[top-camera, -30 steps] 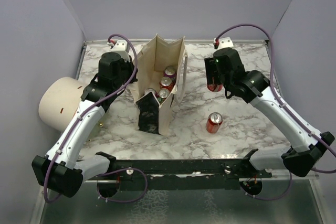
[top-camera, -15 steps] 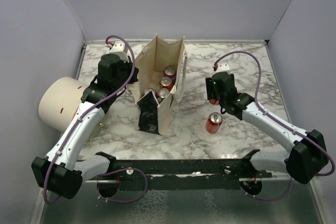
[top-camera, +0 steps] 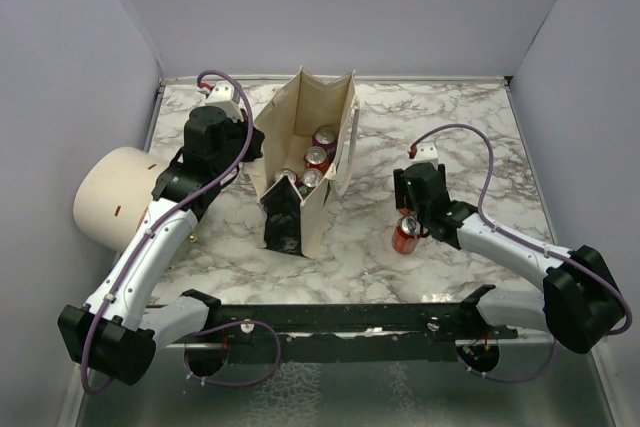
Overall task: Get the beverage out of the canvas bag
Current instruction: Place the drink at the center of the board.
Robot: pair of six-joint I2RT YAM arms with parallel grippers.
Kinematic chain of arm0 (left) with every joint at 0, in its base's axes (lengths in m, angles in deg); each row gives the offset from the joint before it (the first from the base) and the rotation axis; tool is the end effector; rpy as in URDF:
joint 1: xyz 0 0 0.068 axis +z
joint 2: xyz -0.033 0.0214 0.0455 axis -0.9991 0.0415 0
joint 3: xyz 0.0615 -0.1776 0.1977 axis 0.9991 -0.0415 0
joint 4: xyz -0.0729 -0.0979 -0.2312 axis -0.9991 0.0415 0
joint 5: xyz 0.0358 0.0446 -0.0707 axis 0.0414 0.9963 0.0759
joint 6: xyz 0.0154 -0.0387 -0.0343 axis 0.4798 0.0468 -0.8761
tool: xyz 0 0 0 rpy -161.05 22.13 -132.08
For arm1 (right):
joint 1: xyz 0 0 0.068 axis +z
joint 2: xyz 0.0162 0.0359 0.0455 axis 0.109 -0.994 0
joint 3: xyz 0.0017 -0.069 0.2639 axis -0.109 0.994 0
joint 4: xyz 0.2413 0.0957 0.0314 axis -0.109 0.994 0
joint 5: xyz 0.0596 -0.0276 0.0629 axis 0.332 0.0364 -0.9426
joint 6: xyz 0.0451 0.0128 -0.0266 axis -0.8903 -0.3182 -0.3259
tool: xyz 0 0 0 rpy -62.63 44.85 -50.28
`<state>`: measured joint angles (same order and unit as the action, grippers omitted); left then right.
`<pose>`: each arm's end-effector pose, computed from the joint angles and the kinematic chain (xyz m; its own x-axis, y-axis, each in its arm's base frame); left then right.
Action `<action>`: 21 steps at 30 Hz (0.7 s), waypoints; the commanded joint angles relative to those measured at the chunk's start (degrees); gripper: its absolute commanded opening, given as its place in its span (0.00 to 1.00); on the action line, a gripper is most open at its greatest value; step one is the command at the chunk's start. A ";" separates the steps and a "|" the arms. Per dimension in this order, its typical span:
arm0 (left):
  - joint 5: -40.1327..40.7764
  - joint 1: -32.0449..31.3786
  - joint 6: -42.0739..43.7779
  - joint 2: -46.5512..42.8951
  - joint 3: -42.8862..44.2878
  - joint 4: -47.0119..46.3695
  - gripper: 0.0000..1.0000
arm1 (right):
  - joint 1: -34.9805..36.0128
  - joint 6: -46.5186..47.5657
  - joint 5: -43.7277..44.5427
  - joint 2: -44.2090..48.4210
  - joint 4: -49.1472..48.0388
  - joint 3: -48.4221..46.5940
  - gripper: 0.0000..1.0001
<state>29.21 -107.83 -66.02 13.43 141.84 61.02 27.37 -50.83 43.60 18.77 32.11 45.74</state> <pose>0.2289 -0.0839 0.3767 -0.4037 -0.2795 -0.8712 0.1884 0.9064 -0.3780 0.2161 0.1219 0.2094 -0.5496 -0.1248 -0.8260 -0.0170 0.9902 -0.1383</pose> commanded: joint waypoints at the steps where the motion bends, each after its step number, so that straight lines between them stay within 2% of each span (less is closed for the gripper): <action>1: -2.13 0.28 -0.80 -1.28 1.20 -5.18 0.00 | -0.14 -3.92 1.21 1.58 -6.49 1.22 0.03; 3: -2.57 0.33 -0.23 -0.68 1.71 -5.26 0.00 | -0.14 -5.00 0.39 2.46 -5.88 1.99 0.12; 8: -3.23 0.31 0.55 0.67 2.65 -5.26 0.00 | -0.14 -5.60 -1.17 3.61 -4.81 2.42 0.41; 16: -3.00 0.33 1.66 1.61 3.21 -5.60 0.00 | -0.14 -7.00 -1.78 5.84 2.60 -2.26 0.85; 21: -2.14 0.32 2.49 1.59 2.72 -6.04 0.00 | -0.15 -5.41 -4.97 7.69 4.77 -3.81 0.99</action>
<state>27.63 -107.74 -64.71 15.53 142.12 59.32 27.37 -56.58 41.64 24.54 34.38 44.94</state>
